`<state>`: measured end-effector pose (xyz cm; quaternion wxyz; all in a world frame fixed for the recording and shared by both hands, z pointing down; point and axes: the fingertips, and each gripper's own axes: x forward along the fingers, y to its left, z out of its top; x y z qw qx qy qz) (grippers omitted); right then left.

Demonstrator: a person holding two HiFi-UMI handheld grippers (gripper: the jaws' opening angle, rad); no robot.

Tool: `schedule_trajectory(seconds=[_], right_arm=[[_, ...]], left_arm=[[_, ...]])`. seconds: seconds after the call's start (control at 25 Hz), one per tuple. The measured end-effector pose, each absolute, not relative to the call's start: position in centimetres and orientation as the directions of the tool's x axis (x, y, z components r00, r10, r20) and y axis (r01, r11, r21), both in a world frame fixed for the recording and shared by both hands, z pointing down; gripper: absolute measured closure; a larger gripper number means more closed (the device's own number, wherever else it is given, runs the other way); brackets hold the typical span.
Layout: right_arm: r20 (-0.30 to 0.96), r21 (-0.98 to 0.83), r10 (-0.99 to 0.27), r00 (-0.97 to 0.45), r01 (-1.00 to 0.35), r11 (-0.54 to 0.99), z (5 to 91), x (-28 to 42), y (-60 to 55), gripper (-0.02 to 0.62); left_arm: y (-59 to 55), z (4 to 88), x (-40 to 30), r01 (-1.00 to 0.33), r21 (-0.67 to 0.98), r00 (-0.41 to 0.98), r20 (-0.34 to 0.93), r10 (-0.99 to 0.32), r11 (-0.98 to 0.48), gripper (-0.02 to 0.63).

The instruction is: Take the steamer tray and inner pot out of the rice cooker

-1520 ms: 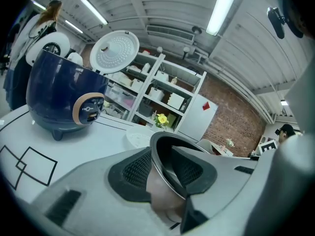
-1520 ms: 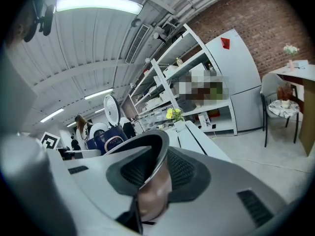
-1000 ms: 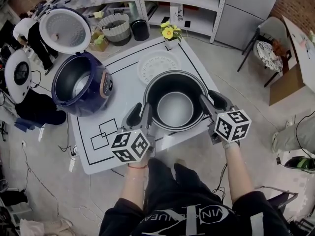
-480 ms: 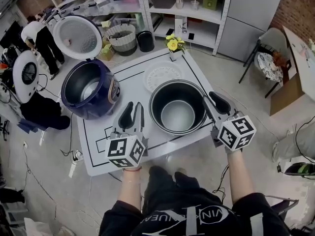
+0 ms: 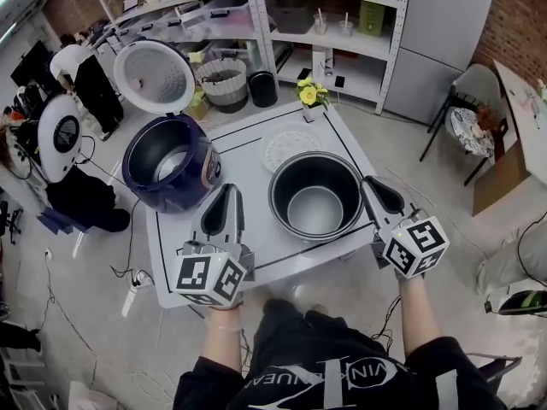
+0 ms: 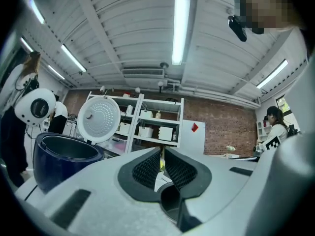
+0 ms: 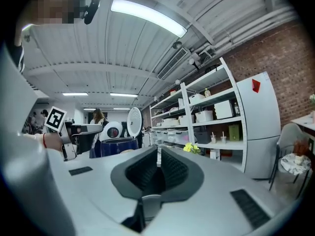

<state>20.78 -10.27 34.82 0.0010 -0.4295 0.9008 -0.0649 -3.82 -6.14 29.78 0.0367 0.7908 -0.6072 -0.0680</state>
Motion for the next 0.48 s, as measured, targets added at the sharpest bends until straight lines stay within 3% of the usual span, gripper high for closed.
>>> schedule_trajectory(seconds=[0.48], right_arm=[[0.023,-0.115,-0.761,-0.648,-0.758,0.642,33.8,21.0,-7.5,0.597]], left_arm=[[-3.7,30.3,-3.2,-0.949,0.138,0.276,-0.069,-0.959,-0.284,0.594]])
